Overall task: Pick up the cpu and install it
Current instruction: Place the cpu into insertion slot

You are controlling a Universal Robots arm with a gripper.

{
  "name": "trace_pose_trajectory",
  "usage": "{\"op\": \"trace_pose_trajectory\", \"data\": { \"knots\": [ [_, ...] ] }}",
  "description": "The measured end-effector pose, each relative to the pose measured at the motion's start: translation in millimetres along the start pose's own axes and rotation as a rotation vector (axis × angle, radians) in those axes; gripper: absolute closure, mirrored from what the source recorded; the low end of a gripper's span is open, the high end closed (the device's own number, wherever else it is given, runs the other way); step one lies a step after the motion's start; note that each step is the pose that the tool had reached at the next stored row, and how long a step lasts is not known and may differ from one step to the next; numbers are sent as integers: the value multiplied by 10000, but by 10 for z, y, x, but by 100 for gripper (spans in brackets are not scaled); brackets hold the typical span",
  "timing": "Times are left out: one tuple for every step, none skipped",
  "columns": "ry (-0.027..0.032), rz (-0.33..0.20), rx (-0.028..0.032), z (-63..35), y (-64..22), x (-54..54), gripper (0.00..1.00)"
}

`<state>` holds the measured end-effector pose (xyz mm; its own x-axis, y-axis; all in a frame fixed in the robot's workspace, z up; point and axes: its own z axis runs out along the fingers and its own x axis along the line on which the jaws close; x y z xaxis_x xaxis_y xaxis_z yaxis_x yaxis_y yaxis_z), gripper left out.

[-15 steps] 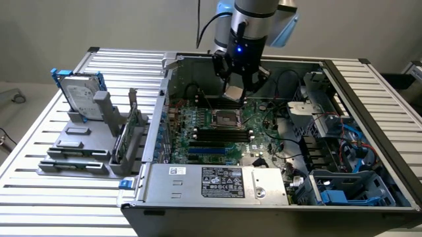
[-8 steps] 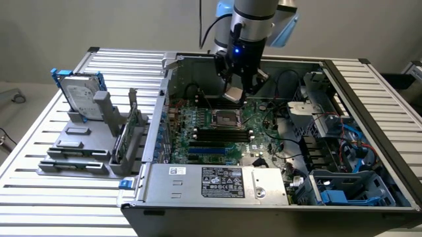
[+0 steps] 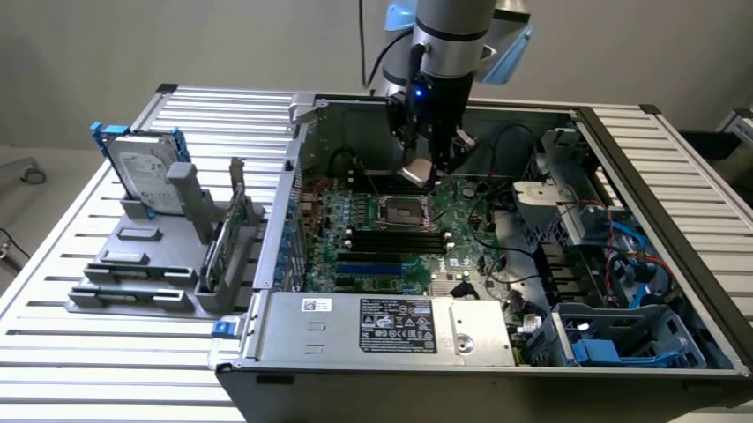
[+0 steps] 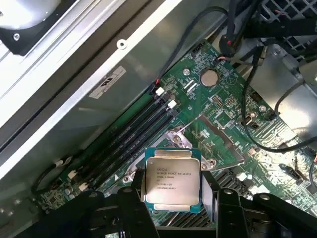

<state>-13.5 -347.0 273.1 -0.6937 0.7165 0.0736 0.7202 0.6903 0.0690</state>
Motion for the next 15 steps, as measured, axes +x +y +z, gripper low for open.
{"op": "trace_pose_trajectory", "data": {
  "knots": [
    [-13,178,-13,6,-1,0,46],
    [-25,358,-27,13,-1,-1,46],
    [-38,536,-40,19,-1,-1,46],
    [-50,715,-53,26,-2,-2,46],
    [-62,894,-67,34,-2,-2,46],
    [-75,1079,-80,41,-3,-3,46],
    [-88,1256,-93,48,-3,-4,46],
    [-100,1436,-106,56,-4,-4,46],
    [-113,1627,-120,65,-4,-5,46],
    [-126,1805,-133,74,-5,-5,46],
    [-138,1985,-146,85,-6,-6,46],
    [-151,2162,-159,96,-7,-7,46],
    [-163,2342,-172,108,-8,-8,46],
    [-175,2531,-187,123,-8,-9,46],
    [-188,2710,-200,136,-9,-10,46]
  ]
}}
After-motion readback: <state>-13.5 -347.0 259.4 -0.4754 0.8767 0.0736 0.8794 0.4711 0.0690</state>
